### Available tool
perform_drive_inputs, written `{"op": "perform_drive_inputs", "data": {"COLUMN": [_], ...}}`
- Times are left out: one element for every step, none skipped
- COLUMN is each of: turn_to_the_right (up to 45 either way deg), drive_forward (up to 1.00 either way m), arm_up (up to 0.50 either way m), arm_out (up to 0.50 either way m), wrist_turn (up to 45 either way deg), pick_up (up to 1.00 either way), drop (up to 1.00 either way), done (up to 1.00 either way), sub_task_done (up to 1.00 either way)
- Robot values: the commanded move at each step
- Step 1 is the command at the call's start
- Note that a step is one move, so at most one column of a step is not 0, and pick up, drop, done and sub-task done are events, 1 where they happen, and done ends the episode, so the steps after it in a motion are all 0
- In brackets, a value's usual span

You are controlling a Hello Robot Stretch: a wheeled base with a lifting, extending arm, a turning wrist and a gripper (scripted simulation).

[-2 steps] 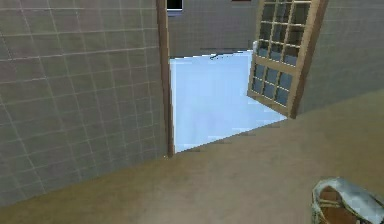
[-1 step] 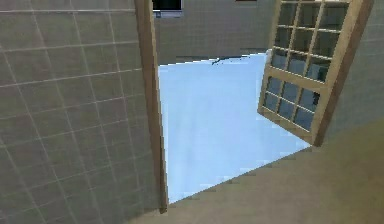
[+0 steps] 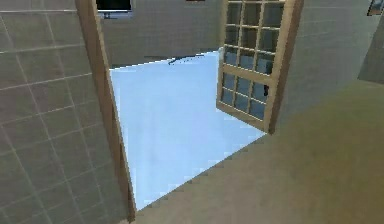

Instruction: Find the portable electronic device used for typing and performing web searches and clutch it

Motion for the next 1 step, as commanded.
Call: {"op": "perform_drive_inputs", "data": {"turn_to_the_right": [0.0], "drive_forward": [0.75], "arm_up": [0.0], "arm_out": [0.0], "wrist_turn": [0.0], "pick_up": [0.0], "drop": [0.0], "done": [0.0], "sub_task_done": [0.0]}}
